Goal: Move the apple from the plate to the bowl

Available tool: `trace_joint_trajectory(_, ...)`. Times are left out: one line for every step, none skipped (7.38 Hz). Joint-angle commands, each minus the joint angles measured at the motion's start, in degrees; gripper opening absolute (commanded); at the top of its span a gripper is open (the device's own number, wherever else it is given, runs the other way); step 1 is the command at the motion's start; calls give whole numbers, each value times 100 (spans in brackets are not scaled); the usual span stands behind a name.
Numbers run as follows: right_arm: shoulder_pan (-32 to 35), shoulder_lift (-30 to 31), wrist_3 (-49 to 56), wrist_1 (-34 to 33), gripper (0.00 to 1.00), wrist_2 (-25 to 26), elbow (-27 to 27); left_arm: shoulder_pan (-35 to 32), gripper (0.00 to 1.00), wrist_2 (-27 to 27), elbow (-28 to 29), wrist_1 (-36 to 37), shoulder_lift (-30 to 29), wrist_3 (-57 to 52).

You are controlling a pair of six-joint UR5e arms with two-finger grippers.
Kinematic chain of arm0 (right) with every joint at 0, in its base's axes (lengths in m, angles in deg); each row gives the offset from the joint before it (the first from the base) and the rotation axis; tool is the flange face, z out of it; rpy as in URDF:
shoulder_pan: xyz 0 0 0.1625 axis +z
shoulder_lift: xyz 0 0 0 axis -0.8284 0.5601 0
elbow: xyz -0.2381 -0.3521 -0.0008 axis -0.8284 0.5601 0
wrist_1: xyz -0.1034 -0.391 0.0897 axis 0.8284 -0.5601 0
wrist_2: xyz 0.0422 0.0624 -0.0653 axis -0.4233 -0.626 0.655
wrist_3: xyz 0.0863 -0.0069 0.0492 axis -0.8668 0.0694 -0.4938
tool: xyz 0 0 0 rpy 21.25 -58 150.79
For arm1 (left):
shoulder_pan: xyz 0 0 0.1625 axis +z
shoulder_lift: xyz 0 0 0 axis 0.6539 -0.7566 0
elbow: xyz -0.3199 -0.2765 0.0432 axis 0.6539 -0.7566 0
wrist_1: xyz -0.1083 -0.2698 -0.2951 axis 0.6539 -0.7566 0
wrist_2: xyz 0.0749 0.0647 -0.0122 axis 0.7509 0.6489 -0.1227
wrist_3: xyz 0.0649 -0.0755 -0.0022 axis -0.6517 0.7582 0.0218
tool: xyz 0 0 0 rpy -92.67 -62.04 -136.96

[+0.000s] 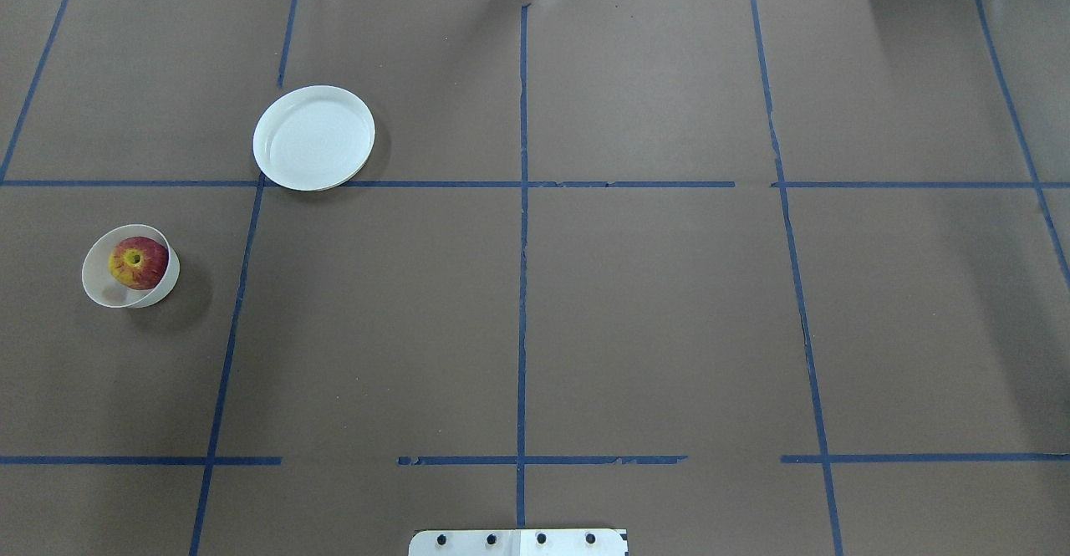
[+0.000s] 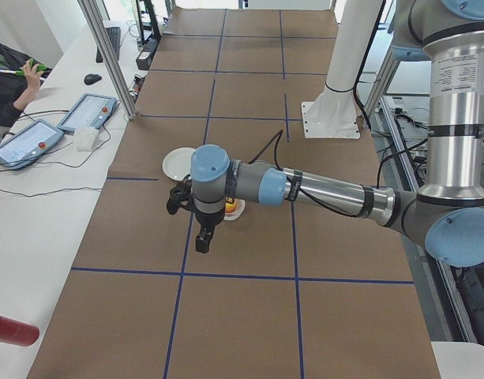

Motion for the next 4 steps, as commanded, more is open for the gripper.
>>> trace_joint_trajectory(0, 0, 0, 0, 100, 0, 0, -416, 100, -364, 585, -11, 232, -305)
trace_joint_trajectory(0, 0, 0, 0, 100, 0, 9, -416, 100, -374, 525, -55, 337, -296)
trace_joint_trajectory(0, 0, 0, 0, 100, 0, 0, -416, 100, -374, 524, -20, 303, -288)
trace_joint_trajectory(0, 0, 0, 0, 100, 0, 0, -416, 100, -365, 507, 6, 268, -261)
